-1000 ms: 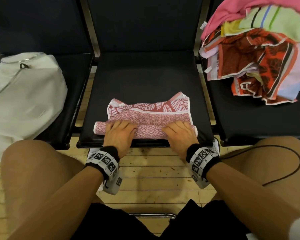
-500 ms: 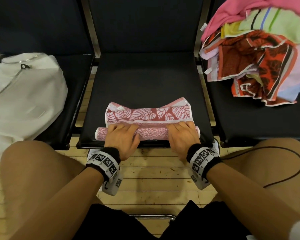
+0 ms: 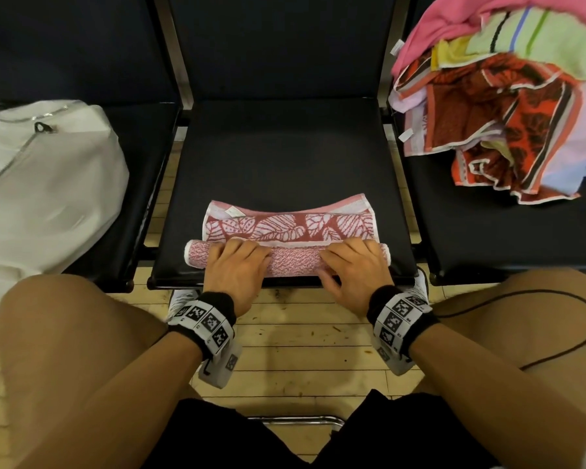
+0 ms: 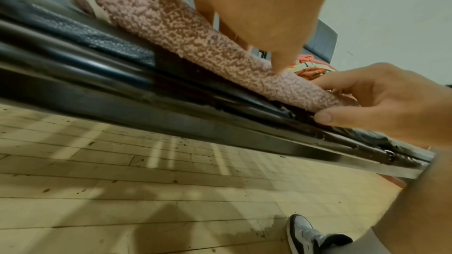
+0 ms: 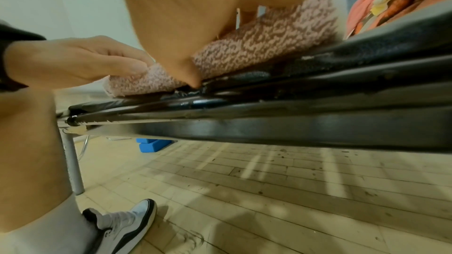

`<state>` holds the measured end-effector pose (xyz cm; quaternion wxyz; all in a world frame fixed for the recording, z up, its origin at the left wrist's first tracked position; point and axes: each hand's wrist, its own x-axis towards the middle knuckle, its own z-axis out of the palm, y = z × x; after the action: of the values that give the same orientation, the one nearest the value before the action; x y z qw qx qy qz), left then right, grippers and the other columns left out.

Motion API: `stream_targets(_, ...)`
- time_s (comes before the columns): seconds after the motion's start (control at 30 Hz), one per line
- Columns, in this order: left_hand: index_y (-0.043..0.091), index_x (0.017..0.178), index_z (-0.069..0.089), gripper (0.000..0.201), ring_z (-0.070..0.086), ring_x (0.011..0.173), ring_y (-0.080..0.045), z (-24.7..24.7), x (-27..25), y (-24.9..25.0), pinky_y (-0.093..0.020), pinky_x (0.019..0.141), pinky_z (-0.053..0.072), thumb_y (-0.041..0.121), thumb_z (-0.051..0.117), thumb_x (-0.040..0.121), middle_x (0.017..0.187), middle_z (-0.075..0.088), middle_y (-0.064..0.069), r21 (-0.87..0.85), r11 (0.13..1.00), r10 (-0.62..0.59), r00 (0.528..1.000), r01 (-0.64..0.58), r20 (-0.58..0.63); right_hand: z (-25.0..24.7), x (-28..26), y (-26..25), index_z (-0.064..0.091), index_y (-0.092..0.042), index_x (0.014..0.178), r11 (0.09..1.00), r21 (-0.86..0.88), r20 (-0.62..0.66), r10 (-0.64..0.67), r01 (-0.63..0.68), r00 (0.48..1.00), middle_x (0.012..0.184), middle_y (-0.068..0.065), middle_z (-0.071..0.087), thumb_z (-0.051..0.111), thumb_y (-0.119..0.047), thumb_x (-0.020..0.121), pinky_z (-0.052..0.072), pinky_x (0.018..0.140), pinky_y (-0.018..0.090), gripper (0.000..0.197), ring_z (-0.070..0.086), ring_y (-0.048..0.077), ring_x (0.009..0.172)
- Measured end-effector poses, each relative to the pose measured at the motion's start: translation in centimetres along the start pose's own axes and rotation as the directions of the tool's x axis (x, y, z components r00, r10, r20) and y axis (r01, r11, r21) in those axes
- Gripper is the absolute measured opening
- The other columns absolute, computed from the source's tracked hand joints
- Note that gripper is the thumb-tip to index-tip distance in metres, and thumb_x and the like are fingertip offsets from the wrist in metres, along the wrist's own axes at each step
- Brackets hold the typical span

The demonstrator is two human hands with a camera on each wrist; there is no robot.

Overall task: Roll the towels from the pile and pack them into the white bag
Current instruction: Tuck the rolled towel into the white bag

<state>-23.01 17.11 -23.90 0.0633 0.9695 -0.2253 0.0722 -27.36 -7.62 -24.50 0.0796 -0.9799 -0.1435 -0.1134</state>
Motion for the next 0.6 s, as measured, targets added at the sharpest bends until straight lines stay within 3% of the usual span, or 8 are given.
stream_targets(0.1, 0.024, 0.117, 0.064, 0.048, 0.055, 0.105, -0.022, 0.0, -0.3, 0.0, -0.046, 0.1, 0.035, 0.059, 0.049, 0.089, 0.111, 0.066, 0.005, 0.016, 1.0, 0.001, 0.998, -0.002, 0.067, 0.2, -0.3, -0.1, 0.064, -0.02, 0.118, 0.999, -0.035, 0.069, 0.038, -0.036, 0.997, 0.111, -0.005, 0.065, 0.065, -0.038, 0.085, 0.042, 0.093, 0.04, 0.038, 0.056, 0.022, 0.104)
stream_targets(0.2, 0.025, 0.119, 0.063, 0.045, 0.049, 0.112, -0.023, 0.4, -0.1, -0.4, -0.047, 0.102, 0.03, 0.055, 0.052, 0.087, 0.112, 0.066, 0.005, 0.013, 1.0, 0.017, 0.996, -0.018, 0.087, 0.1, -0.1, 0.4, 0.063, -0.021, 0.12, 0.999, -0.003, 0.086, 0.05, -0.05, 0.995, 0.112, -0.006, 0.065, 0.06, -0.035, 0.089, 0.038, 0.098, 0.039, 0.034, 0.055, 0.02, 0.105)
stream_targets(0.3, 0.026, 0.115, 0.064, 0.049, 0.051, 0.108, -0.022, 0.2, 0.4, -0.9, -0.043, 0.096, 0.026, 0.059, 0.038, 0.09, 0.107, 0.069, 0.005, -0.039, 0.999, 0.022, 0.995, -0.019, 0.095, -0.2, 0.2, 0.5, 0.061, -0.022, 0.119, 0.997, 0.036, 0.097, 0.069, -0.072, 0.993, 0.11, -0.006, 0.066, 0.047, -0.038, 0.093, 0.034, 0.098, 0.04, 0.034, 0.054, 0.018, 0.102)
stream_targets(0.47, 0.022, 0.125, 0.056, 0.05, 0.061, 0.101, -0.023, -0.6, 0.5, -0.8, -0.042, 0.094, 0.037, 0.053, 0.032, 0.093, 0.111, 0.068, 0.0, -0.075, 0.997, 0.038, 0.983, -0.025, 0.178, -1.1, 0.7, 0.7, 0.057, -0.021, 0.112, 0.992, 0.079, 0.152, 0.081, -0.094, 0.985, 0.1, -0.001, 0.066, 0.043, -0.034, 0.093, 0.042, 0.085, 0.039, 0.028, 0.058, 0.021, 0.087)
stream_targets(0.6, 0.016, 0.119, 0.057, 0.047, 0.06, 0.086, -0.027, -0.9, 0.5, -0.7, -0.042, 0.085, 0.043, 0.041, 0.035, 0.085, 0.108, 0.061, -0.004, -0.143, 0.989, -0.006, 0.991, 0.025, 0.135, -1.3, 1.0, 0.6, 0.053, -0.02, 0.105, 0.978, 0.119, 0.12, 0.156, -0.17, 0.98, 0.094, -0.002, 0.055, 0.049, -0.033, 0.09, 0.047, 0.059, 0.034, 0.021, 0.054, 0.022, 0.065)
